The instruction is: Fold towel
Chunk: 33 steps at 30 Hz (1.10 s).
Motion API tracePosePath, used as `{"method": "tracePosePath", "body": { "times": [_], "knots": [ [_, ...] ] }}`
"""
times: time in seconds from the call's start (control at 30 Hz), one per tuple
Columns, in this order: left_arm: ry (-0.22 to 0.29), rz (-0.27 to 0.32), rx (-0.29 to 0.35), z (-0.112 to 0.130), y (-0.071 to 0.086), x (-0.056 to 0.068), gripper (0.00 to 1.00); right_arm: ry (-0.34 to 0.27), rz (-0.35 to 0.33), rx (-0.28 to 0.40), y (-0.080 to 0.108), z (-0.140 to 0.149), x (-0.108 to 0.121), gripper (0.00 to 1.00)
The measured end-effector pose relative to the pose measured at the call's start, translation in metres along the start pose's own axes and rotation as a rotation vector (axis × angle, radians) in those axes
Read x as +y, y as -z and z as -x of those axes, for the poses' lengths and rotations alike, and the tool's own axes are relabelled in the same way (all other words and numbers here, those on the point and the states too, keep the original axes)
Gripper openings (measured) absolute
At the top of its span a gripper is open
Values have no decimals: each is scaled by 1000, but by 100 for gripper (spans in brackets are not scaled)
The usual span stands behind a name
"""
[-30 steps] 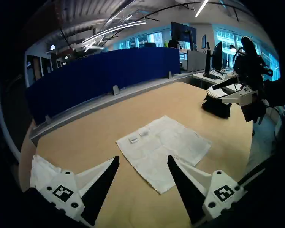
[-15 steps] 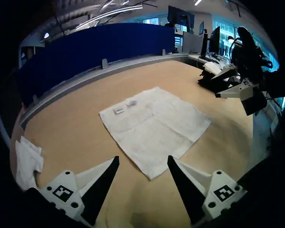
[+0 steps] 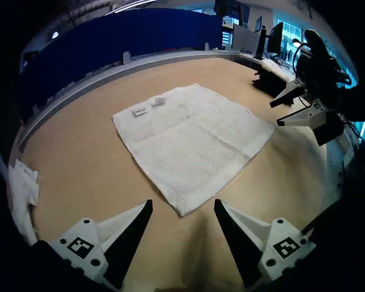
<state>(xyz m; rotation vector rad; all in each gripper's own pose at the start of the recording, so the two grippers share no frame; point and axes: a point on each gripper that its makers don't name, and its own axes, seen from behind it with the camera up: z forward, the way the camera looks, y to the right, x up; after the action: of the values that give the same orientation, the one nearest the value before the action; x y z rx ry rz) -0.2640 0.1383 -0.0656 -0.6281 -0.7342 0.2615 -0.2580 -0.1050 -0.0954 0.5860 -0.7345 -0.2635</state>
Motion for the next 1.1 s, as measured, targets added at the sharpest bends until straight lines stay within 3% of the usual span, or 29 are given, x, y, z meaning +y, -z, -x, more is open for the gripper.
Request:
{"method": "tracePosePath", "body": {
  "times": [0.33,0.67,0.93,1.1],
  "knots": [
    [7,-12,-45,13,-7,4,78,-9,-15,-35,-8,20,-4,71],
    [19,-34,-45,13,-8,3,72,-48,-20,-52,-13,31,-8,41],
    [25,-41,-49,13,-10,4,68,-49,-22,-54,-14,32,-10,36],
    [25,-42,-53,13,-10,3,56,-38,-33,-60,-14,32,-12,28]
  ]
}}
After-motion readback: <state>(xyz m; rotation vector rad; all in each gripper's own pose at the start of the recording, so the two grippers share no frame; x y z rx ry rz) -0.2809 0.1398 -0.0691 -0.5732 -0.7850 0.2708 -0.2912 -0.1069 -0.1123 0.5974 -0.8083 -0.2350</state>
